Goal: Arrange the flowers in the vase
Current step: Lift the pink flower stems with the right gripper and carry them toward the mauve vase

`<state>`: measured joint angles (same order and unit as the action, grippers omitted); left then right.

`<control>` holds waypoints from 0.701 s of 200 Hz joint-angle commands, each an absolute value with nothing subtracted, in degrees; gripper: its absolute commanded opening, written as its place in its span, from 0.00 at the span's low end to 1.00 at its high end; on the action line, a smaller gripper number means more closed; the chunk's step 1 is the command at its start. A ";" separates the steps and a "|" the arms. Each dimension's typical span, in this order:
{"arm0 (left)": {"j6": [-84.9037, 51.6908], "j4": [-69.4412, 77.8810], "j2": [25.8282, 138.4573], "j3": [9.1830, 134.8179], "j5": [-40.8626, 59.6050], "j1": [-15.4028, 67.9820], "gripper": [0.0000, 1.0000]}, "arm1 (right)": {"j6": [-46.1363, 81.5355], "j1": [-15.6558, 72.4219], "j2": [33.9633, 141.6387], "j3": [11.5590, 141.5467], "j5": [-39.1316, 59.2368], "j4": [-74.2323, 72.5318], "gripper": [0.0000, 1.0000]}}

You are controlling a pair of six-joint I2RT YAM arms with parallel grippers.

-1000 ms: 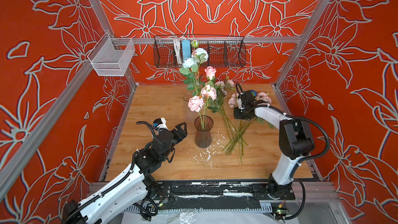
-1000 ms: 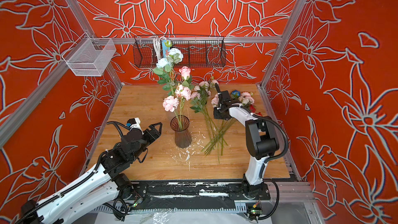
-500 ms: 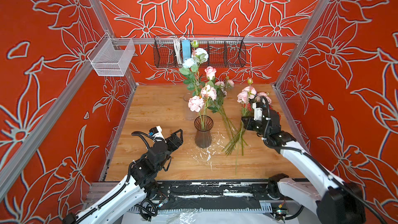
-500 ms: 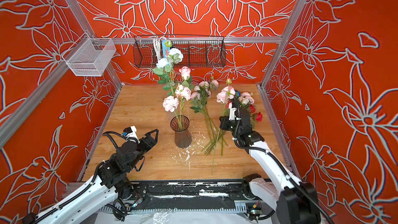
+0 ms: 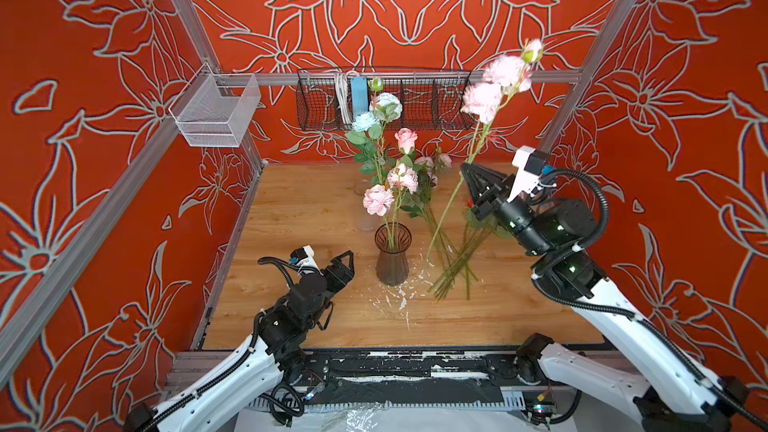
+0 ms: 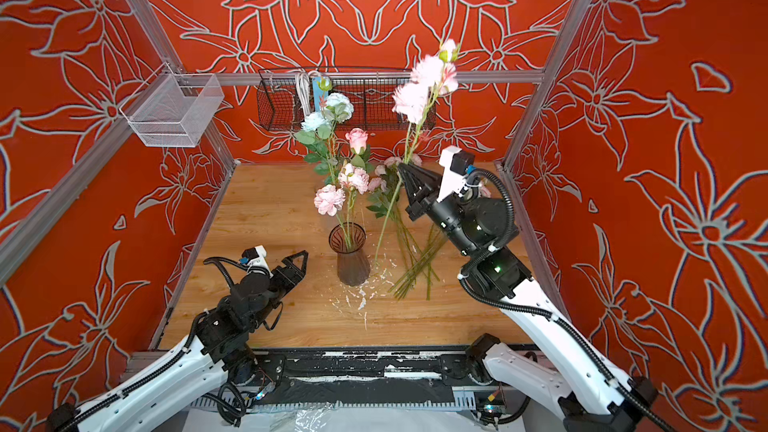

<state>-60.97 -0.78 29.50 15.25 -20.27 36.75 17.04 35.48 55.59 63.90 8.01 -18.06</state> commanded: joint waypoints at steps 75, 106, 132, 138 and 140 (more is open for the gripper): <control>-60.51 -6.74 21.41 18.68 -22.16 36.47 0.86 | 9.80 40.26 73.13 72.96 10.22 -26.25 0.00; -60.75 -6.83 20.65 17.83 -22.35 36.43 0.86 | 6.46 45.58 70.63 64.90 9.80 -21.96 0.14; -60.42 -4.90 21.56 17.16 -22.30 36.45 0.86 | 3.85 49.75 67.26 60.21 3.35 -19.38 0.44; -60.26 -4.52 21.98 17.24 -22.26 36.41 0.86 | 4.02 49.88 66.48 59.58 2.50 -19.43 0.45; -60.22 -4.36 22.15 17.23 -22.18 36.46 0.86 | 4.06 49.84 66.28 59.41 2.10 -19.27 0.45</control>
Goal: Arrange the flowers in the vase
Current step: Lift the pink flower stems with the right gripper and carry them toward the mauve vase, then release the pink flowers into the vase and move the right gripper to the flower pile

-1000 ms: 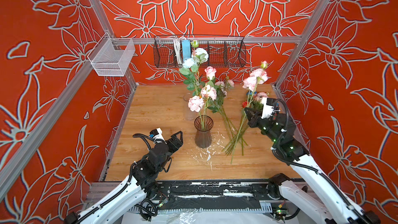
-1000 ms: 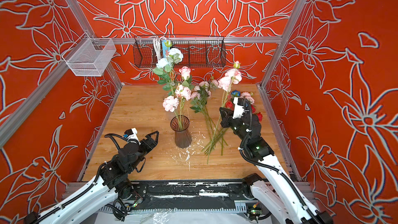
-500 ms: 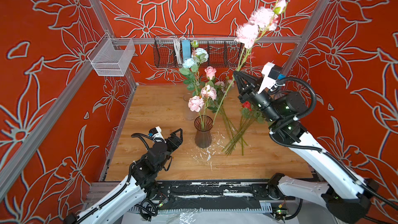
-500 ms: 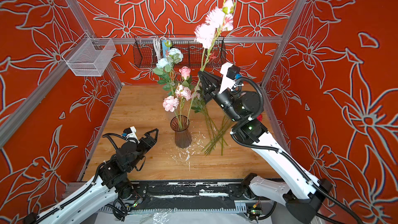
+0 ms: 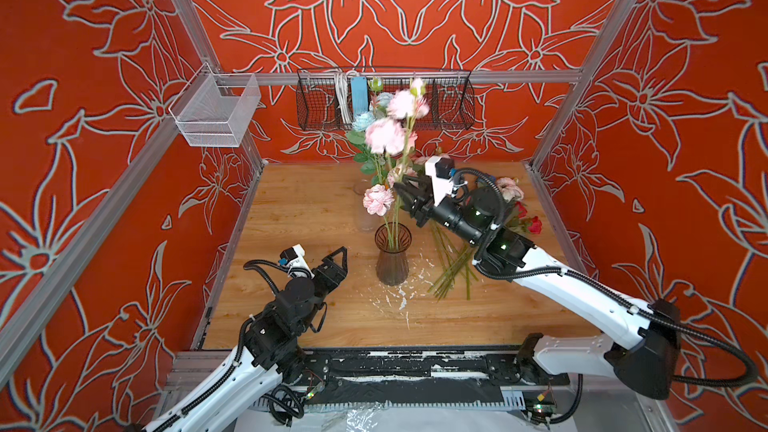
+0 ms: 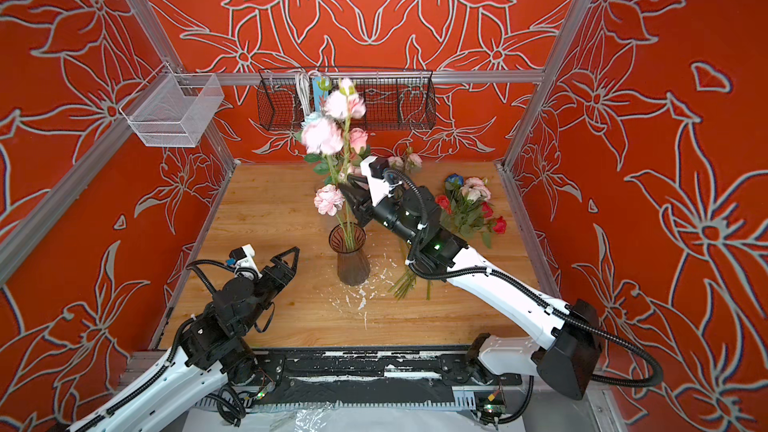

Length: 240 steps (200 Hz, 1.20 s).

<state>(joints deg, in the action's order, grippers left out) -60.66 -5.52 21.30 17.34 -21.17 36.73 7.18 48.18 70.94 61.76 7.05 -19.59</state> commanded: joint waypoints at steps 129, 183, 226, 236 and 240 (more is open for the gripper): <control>-59.49 -6.97 27.20 19.59 -21.17 36.40 0.86 | 11.21 47.69 54.18 49.13 -26.67 -2.09 0.47; -65.56 -5.09 32.07 18.35 -21.96 36.39 0.86 | 32.24 24.06 56.33 40.56 -13.23 9.64 0.43; -67.58 0.66 44.19 20.96 -17.99 36.39 0.86 | 30.89 19.65 70.04 45.27 -3.57 14.64 0.44; -67.68 1.31 47.46 22.25 -16.60 36.38 0.86 | 30.54 19.28 72.15 45.22 -2.24 13.49 0.45; -67.87 1.32 48.80 22.85 -16.03 36.39 0.86 | 30.77 19.11 72.88 45.26 -2.35 13.24 0.45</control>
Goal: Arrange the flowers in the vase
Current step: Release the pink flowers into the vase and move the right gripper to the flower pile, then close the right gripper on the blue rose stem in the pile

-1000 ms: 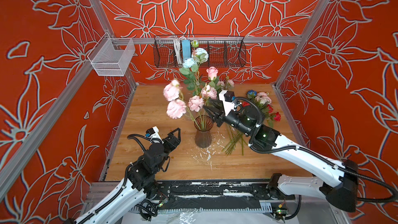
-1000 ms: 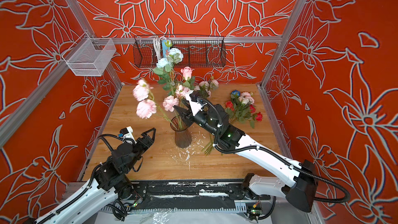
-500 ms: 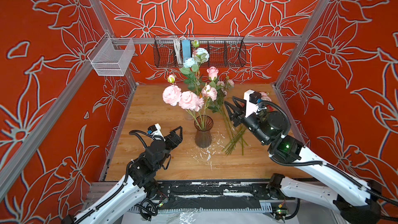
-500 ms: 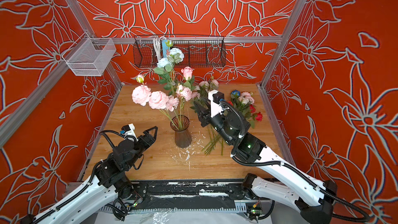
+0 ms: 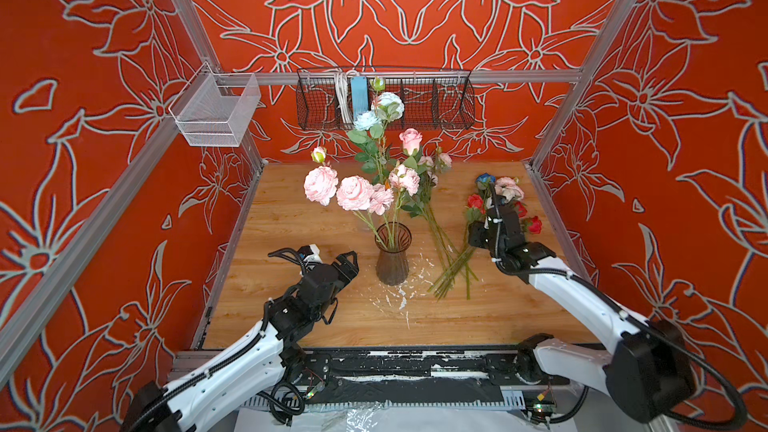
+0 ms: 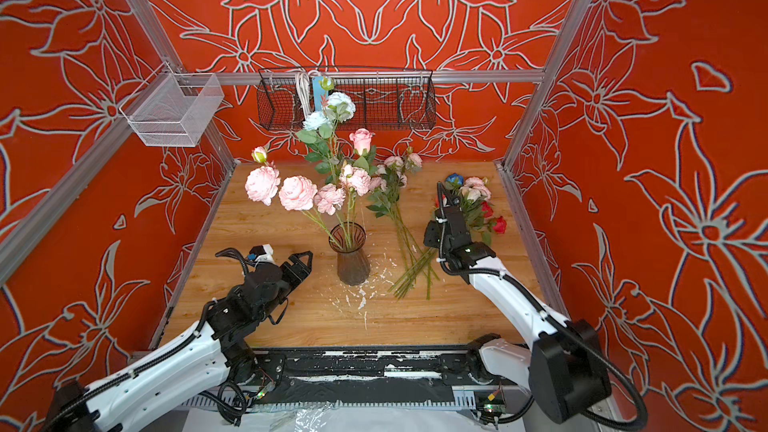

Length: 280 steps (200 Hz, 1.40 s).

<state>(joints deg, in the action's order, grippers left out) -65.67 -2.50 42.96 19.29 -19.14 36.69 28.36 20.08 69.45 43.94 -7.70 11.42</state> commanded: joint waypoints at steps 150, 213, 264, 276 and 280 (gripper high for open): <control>-66.16 -0.63 51.52 25.73 -14.68 36.30 0.86 | 39.07 9.05 99.36 59.58 1.61 11.05 0.33; -61.47 -8.14 58.95 35.67 -15.40 36.12 0.86 | 37.75 8.98 99.85 56.94 3.26 6.57 0.25; -62.72 -6.32 59.01 35.77 -16.17 36.04 0.86 | 36.22 8.99 98.80 56.91 5.83 3.89 0.06; -62.59 -7.11 59.39 36.64 -16.17 36.04 0.86 | 35.99 9.05 98.15 56.67 6.81 2.42 0.05; -62.53 -7.25 59.48 36.80 -16.17 36.04 0.86 | 35.88 9.05 97.99 56.81 7.08 2.15 0.03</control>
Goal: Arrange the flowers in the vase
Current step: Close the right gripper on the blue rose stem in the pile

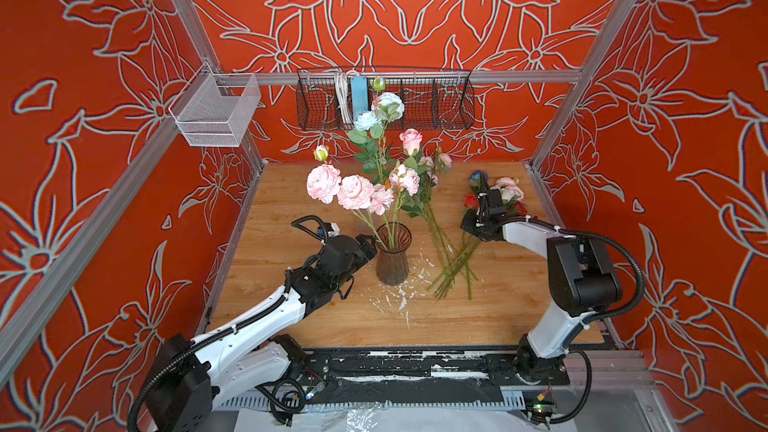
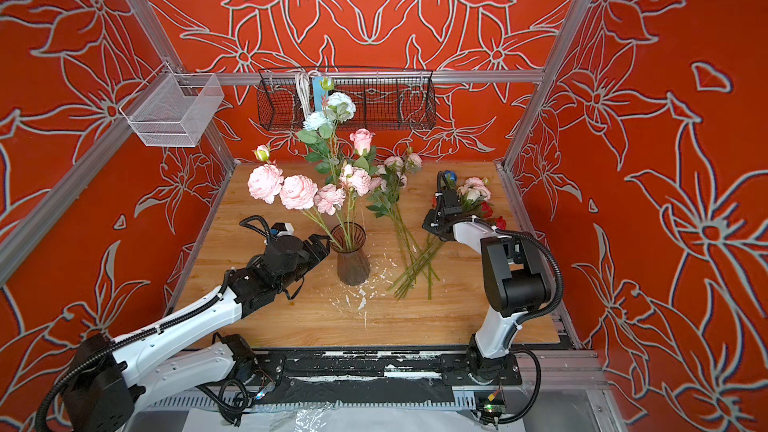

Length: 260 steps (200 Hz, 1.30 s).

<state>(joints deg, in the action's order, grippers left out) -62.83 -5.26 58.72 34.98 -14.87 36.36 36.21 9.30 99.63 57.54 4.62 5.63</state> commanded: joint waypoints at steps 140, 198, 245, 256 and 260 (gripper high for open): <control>-56.66 -2.89 54.89 36.42 -16.88 35.95 0.88 | 32.60 12.38 88.25 58.74 5.34 -6.80 0.00; -54.58 1.04 49.84 32.66 -17.88 35.95 0.88 | 26.04 17.14 77.56 54.61 -2.63 -10.88 0.00; -52.94 3.34 47.01 30.96 -17.41 35.95 0.89 | 19.11 22.78 68.61 49.81 -2.57 -15.38 0.00; -53.12 3.40 46.27 30.31 -17.47 35.95 0.89 | 17.18 25.12 65.17 48.68 -3.70 -15.21 0.00; -53.39 3.49 45.88 29.89 -17.61 35.95 0.89 | 16.67 25.77 63.75 48.10 -3.97 -15.15 0.00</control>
<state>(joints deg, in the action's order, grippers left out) -54.30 0.75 47.94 30.94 -16.75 36.32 22.17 22.28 70.52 50.17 -0.78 -12.49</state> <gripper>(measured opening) 0.889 0.060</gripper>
